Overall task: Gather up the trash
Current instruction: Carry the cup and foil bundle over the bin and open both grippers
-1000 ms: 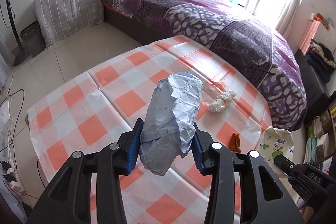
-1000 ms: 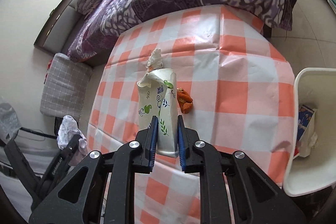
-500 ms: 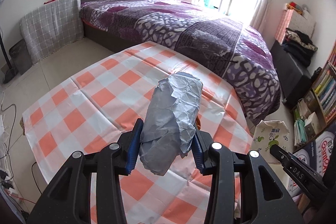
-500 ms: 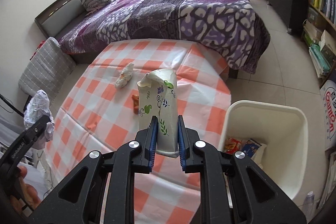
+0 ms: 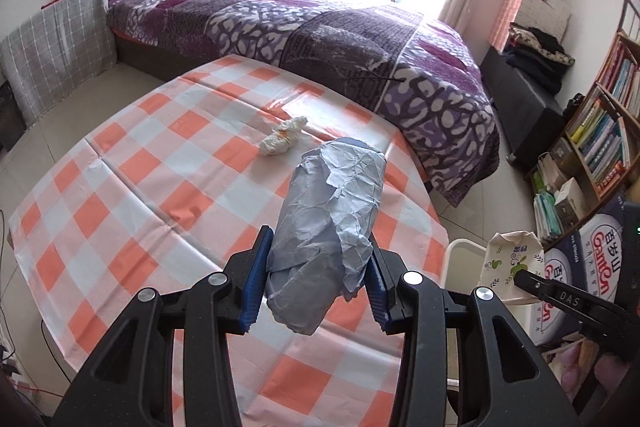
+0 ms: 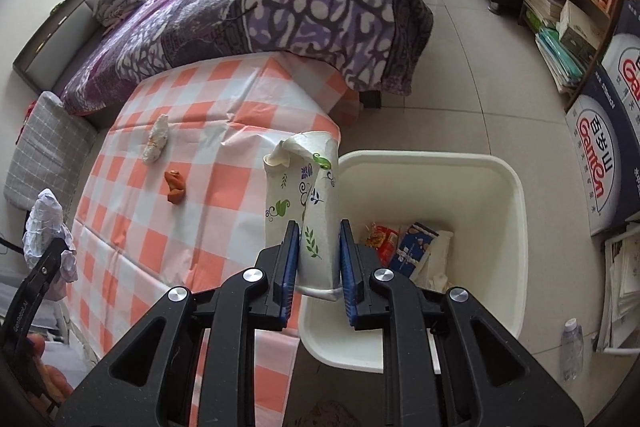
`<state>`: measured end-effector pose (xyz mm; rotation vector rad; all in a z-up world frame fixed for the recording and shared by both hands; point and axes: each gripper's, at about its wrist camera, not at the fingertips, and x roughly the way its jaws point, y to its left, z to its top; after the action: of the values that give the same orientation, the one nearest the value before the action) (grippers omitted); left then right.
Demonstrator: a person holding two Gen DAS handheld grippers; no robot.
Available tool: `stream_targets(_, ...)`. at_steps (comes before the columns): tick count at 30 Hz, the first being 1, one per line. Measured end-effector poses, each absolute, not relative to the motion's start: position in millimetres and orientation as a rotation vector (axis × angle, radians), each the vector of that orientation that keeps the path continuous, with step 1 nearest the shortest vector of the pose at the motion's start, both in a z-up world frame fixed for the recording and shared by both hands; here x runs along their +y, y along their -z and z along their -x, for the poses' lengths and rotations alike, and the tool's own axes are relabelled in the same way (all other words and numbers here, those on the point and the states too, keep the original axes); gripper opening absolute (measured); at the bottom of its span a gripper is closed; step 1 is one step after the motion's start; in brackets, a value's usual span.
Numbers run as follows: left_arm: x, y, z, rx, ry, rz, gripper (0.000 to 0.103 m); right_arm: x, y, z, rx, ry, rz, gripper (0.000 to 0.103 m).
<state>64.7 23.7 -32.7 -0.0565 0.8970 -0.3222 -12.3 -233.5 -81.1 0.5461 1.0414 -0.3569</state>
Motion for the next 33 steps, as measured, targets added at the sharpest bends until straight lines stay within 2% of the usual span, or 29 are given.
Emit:
stream_targets(4, 6.6, 42.6, -61.2, 0.957, 0.431, 0.095, 0.043, -246.2, 87.0, 18.8, 1.079, 0.402, -0.550, 0.025)
stream_targets(7, -9.2, 50.1, -56.8, 0.999, 0.501, 0.106, 0.043, -257.8, 87.9, 25.4, 1.073, 0.440, -0.587, 0.038)
stream_targets(8, -14.6, 53.1, -55.1, 1.012, 0.521, 0.105, 0.043, -262.5, 86.8, 28.8, 1.059, 0.454, -0.606, 0.052)
stream_targets(9, -21.1, 55.9, -52.9, 1.023, 0.538, 0.100, 0.043, -267.3, 85.5, 32.2, 1.043, 0.465, -0.624, 0.060)
stream_targets(14, -51.5, 70.0, -42.3, 1.072, 0.616, 0.076, 0.043, -290.9, 82.6, 42.7, 0.997, 0.487, -0.714, 0.070)
stream_targets(21, -88.2, 86.0, -29.4, 1.109, 0.673, 0.013, 0.043, -314.9, 78.1, 56.3, 0.952, 0.512, -0.787, 0.077)
stream_targets(33, -152.0, 110.6, 3.7, 1.159, 0.775, -0.091, 0.043, -343.8, 76.6, 74.8, 0.904, 0.553, -0.844, 0.083)
